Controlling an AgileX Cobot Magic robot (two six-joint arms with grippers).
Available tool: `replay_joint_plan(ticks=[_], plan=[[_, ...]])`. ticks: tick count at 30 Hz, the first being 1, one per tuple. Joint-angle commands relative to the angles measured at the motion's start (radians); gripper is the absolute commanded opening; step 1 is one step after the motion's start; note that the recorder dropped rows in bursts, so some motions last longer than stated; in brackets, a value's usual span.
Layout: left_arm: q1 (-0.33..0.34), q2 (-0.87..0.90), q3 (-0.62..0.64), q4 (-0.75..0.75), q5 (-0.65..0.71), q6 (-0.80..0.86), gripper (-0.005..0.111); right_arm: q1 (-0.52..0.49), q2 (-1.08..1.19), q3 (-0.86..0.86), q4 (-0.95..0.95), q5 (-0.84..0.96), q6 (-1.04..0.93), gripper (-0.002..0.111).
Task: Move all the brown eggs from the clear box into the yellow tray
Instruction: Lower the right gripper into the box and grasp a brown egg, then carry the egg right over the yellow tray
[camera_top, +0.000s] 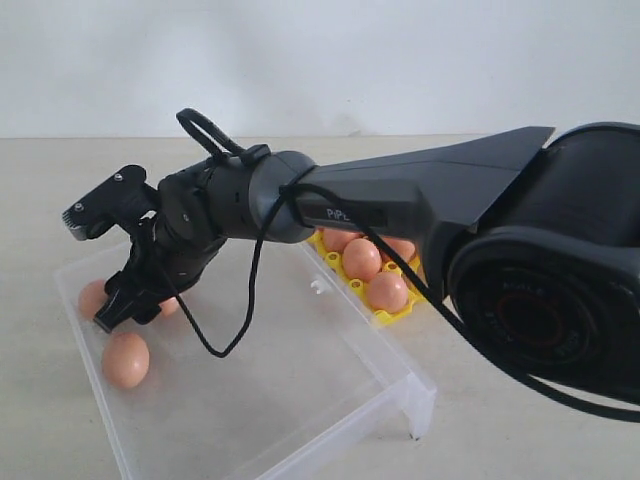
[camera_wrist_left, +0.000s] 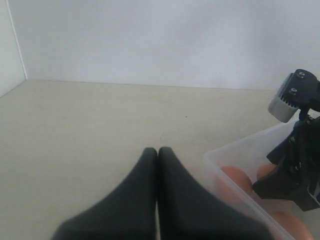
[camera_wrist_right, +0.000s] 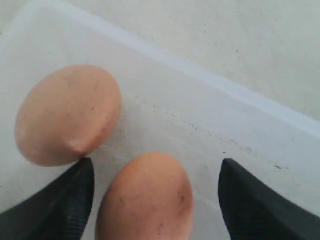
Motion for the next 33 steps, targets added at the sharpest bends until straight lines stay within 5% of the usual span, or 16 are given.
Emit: replay_joint_plan(ticks=[1,3,6,18,21,26,30,33], plan=[[-0.003,-0.003,-0.004,-0.005,0.000,0.001,-0.004,-0.007,-0.002,-0.003,0.040,0.006,0.003,0.060],[-0.003,-0.003,-0.004,-0.005,0.000,0.001,-0.004,-0.007,-0.002,-0.003,0.040,0.027,0.003,0.043],[-0.003,-0.003,-0.004,-0.005,0.000,0.001,-0.004,-0.007,-0.003,-0.003,0.038,0.046,0.006,0.000],[-0.003,-0.003,-0.004,-0.005,0.000,0.001,-0.004,-0.018,-0.403,0.014,0.070,-0.007,0.145,0.001],[-0.003,-0.003,-0.004,-0.005,0.000,0.001,-0.004,-0.018,-0.597,0.264,0.175,-0.268,0.123,0.001],[-0.003,-0.003,-0.004,-0.005,0.000,0.001,-0.004,-0.018,-0.922,1.023,0.173,-0.839,0.118,0.001],[-0.003,-0.003,-0.004,-0.005,0.000,0.001,-0.004,-0.103,-1.138,1.435,0.330,-1.446,0.172,0.000],[-0.003,-0.003,-0.004,-0.005,0.000,0.001,-0.004,-0.317,-1.200,1.456,0.404,-1.297,0.208,0.000]])
